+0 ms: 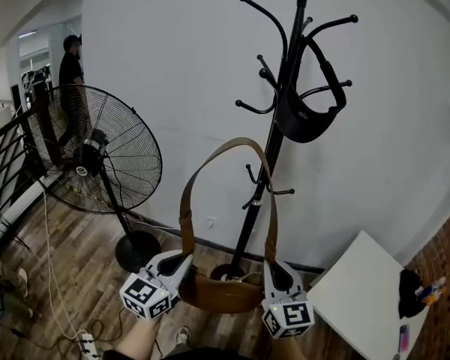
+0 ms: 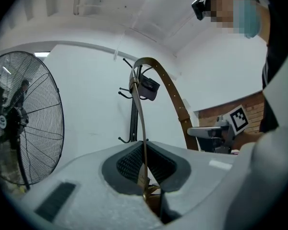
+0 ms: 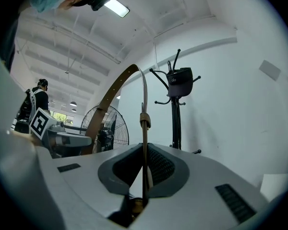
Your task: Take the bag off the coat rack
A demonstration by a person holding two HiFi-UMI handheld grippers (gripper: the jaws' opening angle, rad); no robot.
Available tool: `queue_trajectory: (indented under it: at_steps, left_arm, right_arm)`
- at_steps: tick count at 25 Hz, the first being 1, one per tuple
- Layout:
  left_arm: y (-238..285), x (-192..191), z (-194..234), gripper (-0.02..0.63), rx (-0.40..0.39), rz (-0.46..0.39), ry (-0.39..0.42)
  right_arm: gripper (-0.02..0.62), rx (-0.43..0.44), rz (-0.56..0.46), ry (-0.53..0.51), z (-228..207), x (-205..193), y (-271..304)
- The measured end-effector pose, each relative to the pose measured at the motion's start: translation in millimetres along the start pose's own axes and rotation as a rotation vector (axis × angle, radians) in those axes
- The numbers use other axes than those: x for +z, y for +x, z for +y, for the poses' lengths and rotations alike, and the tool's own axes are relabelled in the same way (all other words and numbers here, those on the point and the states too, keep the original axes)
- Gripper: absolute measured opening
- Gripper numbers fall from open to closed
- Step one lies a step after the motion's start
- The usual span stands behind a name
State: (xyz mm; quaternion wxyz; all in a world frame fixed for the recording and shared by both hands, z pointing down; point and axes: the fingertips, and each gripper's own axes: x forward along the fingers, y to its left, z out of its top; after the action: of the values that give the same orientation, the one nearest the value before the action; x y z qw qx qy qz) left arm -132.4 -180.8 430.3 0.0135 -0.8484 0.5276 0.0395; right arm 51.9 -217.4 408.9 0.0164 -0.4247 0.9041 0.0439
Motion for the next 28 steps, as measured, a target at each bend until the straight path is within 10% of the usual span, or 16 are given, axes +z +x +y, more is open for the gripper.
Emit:
queue_trajectory:
  at_steps: [28]
  left_arm:
    - [-28,-62,-56,0.017,0.067,0.110,-0.064]
  right_arm:
    - [0.026,0.040,0.110,0.045,-2,-64,-55]
